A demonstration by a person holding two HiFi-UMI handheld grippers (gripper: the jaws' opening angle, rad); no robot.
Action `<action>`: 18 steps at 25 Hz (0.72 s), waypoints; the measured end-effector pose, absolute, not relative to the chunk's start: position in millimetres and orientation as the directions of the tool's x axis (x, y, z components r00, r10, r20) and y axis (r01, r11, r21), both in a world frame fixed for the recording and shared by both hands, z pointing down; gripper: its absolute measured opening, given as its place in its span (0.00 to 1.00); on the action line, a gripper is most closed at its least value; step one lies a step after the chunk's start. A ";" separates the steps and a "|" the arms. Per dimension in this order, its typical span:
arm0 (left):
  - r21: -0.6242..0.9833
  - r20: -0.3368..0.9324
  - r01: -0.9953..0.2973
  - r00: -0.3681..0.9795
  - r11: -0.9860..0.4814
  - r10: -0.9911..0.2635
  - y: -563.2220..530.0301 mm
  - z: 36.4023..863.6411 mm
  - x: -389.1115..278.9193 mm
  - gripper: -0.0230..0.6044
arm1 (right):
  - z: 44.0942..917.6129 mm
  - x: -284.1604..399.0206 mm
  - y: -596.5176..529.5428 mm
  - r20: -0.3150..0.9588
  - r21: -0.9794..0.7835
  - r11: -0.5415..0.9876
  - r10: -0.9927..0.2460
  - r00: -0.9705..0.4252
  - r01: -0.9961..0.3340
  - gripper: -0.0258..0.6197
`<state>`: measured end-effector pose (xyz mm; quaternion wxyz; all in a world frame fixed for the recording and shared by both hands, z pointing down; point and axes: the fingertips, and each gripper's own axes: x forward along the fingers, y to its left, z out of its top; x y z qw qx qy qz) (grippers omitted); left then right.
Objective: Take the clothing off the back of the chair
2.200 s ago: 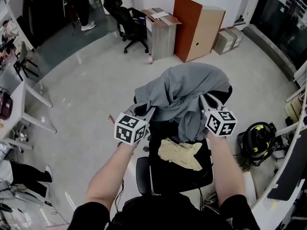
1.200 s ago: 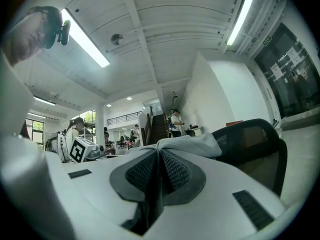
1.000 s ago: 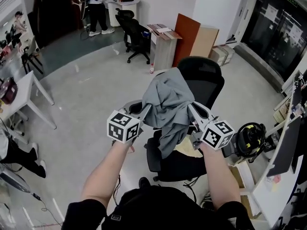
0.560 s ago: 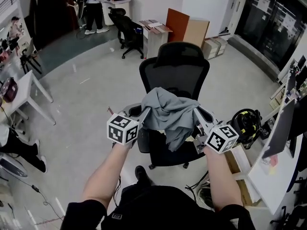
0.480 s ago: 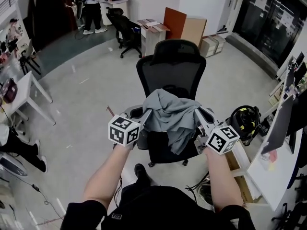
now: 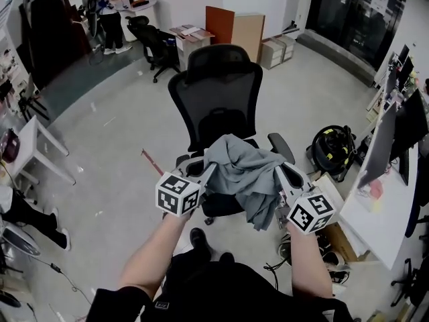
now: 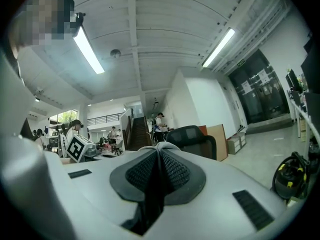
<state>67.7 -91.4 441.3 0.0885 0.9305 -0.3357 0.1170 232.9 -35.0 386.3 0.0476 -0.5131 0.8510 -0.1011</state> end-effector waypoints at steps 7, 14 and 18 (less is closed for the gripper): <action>0.091 0.312 -0.617 0.763 -0.782 -0.566 -75.2 464.6 77.2 0.09 | 413.5 240.2 -6.9 0.045 -0.268 0.402 -0.902 -0.428 -0.875 0.10; 0.025 0.306 -0.616 0.754 -0.787 -0.581 -90.8 459.8 44.2 0.10 | 422.8 221.6 -20.5 0.080 -0.271 0.374 -0.910 -0.408 -0.887 0.10; -0.041 0.231 -0.595 0.776 -0.803 -0.587 -111.1 414.4 31.3 0.10 | 370.3 202.0 -37.3 0.021 -0.153 0.400 -0.913 -0.408 -0.904 0.10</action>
